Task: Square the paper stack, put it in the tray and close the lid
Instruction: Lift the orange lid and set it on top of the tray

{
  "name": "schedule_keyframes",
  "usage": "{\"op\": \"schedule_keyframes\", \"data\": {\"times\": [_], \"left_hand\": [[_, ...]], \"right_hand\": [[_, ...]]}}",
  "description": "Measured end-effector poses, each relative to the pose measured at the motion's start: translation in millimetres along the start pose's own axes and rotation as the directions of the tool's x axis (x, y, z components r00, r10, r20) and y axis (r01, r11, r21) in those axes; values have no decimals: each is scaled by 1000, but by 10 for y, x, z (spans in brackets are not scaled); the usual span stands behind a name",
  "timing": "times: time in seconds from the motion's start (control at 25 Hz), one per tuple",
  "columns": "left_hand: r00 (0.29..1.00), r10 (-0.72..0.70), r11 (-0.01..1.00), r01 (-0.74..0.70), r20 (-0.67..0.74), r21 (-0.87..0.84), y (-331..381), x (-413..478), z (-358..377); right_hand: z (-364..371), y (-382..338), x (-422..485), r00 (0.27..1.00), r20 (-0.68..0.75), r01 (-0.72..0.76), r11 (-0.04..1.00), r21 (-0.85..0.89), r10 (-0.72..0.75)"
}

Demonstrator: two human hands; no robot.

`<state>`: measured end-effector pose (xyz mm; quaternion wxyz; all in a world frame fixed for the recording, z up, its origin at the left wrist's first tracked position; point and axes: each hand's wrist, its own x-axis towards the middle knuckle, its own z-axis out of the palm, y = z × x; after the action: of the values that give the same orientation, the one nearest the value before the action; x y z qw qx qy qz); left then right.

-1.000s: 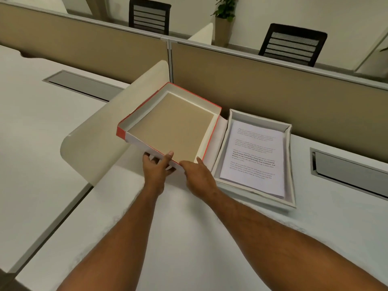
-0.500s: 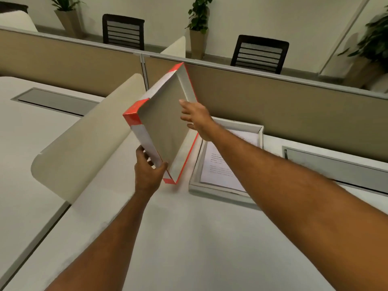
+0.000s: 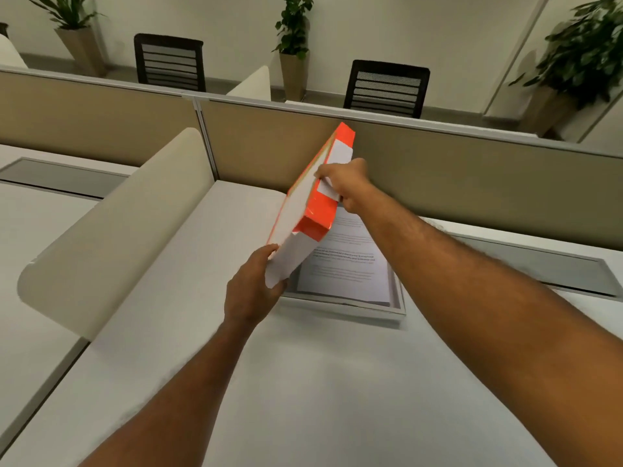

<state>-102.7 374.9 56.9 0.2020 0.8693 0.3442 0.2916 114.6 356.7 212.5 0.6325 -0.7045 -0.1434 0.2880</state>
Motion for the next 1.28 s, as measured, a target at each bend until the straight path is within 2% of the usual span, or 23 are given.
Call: {"op": "schedule_keyframes", "data": {"times": [0.12, 0.2, 0.24, 0.28, 0.36, 0.4, 0.52, 0.72, 0.92, 1.28], "left_hand": [[999, 37, 998, -35, 35, -57, -61, -57, 136], [992, 11, 979, 15, 127, -204, -92, -111, 223], [985, -74, 955, 115, 157, -272, -111, -142, 265], [961, -218, 904, 264, 169, -337, -134, -158, 306], [826, -511, 700, 560, 236, -444, -188, -123, 369], [781, -562, 638, 619, 272, -458, -216, -107, 410], [775, -551, 643, 631, 310, -434, -207, -88, 481], [821, -487, 725, 570, 298, -388, -98, -157, 637], [848, -463, 767, 529, 258, -364, -38, -237, 708], [861, -454, 791, 508, 231, -341, 28, -245, 769]], "right_hand": [[-345, 280, 32, 997, -76, -12, 999, -38, 10], [-575, 495, 55, 993, -111, -33, 999, -7, 32], [-670, 588, 63, 993, -114, -40, 999, 19, 42], [-754, 674, 75, 992, -112, -45, 998, 47, 50], [-887, 816, 100, 992, -109, -61, 995, 80, 69], [-944, 877, 111, 991, -111, -72, 995, 75, 80], [-1109, 1067, 165, 988, -116, -103, 994, 20, 105], [-1389, 1374, 203, 980, -56, -196, 976, -92, 192], [-1503, 1694, 149, 984, 25, -175, 979, -108, 178], [-1551, 1912, 166, 994, -34, -108, 990, -89, 105]]}}
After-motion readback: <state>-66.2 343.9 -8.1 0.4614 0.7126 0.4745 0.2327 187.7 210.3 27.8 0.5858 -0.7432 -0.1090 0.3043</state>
